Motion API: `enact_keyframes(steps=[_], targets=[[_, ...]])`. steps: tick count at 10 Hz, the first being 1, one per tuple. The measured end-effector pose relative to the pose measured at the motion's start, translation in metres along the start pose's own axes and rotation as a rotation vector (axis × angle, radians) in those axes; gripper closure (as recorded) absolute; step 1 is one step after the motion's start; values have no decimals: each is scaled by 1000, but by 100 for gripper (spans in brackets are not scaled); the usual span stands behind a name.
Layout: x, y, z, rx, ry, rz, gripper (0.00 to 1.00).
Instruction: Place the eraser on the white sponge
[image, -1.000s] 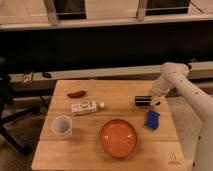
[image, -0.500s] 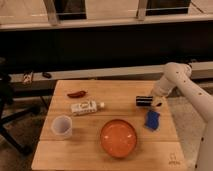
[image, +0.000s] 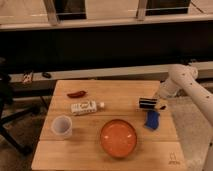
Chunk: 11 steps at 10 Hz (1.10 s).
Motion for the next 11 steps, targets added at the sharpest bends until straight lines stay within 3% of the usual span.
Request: enact_keyframes(steps=[4, 7, 9, 11], targets=[[10, 23, -3, -21, -7, 22, 100], [7, 23, -3, -21, -6, 17, 99], [7, 28, -3, -29, -3, 15, 91], [8, 32, -3, -30, -2, 16, 95]])
